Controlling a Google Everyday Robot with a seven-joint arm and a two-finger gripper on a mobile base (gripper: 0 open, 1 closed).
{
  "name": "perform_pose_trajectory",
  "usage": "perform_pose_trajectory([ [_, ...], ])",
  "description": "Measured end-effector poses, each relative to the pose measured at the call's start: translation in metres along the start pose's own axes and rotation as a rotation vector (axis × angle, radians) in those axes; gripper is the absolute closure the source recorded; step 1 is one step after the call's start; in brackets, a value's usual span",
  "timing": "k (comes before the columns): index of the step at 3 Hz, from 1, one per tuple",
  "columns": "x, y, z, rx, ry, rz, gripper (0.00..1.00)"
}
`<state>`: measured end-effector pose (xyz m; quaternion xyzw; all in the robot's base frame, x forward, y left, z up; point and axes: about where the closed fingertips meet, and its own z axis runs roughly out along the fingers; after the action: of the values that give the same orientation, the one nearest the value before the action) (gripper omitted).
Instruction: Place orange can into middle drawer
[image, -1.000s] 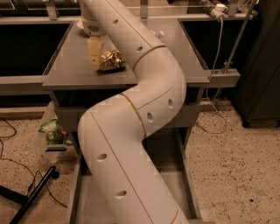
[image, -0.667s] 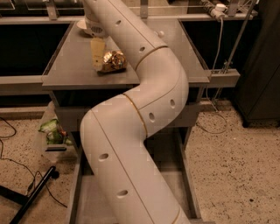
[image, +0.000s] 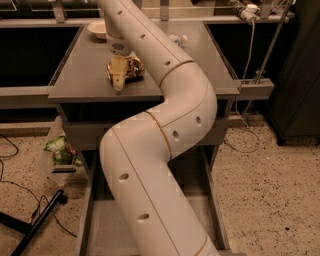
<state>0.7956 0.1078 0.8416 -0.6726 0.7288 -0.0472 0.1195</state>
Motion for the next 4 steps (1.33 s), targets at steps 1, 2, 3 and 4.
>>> perform_pose_trajectory([
  [1,0.007,0.006,0.019,-0.047,-0.004,0.008,0.0],
  [2,0.001,0.0,0.024,-0.024,-0.021,0.008,0.18],
  [3,-0.001,-0.004,0.021,-0.017,-0.027,0.008,0.41],
  [4,-0.001,0.0,0.013,-0.016,-0.027,0.008,0.64],
])
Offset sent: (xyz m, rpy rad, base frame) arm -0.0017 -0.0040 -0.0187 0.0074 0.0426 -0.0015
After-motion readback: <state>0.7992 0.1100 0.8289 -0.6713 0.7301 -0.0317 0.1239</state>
